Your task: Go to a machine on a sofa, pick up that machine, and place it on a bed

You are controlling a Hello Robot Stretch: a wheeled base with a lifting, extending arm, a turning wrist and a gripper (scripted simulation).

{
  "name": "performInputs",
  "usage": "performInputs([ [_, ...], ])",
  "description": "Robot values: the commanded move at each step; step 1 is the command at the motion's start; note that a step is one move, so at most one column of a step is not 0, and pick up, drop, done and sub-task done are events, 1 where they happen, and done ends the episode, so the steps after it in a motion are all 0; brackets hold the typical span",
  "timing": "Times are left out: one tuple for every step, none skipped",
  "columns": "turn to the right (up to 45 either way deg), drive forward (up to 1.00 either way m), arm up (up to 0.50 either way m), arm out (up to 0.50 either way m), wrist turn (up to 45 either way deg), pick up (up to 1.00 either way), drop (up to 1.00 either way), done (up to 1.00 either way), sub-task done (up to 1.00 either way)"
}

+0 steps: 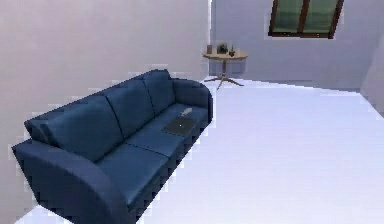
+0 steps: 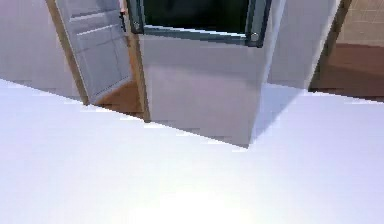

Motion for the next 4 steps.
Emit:
performInputs([
  [0.0, 0.2, 0.0, 0.0, 0.0, 0.0, 0.0, 0.0, 0.0],
  [21.0, 0.0, 0.0, 0.0, 0.0, 0.0, 0.0, 0.0, 0.0],
  [0.0, 0.9, 0.0, 0.0, 0.0, 0.0, 0.0, 0.0, 0.0],
  [-45.0, 0.0, 0.0, 0.0, 0.0, 0.0, 0.0, 0.0, 0.0],
])
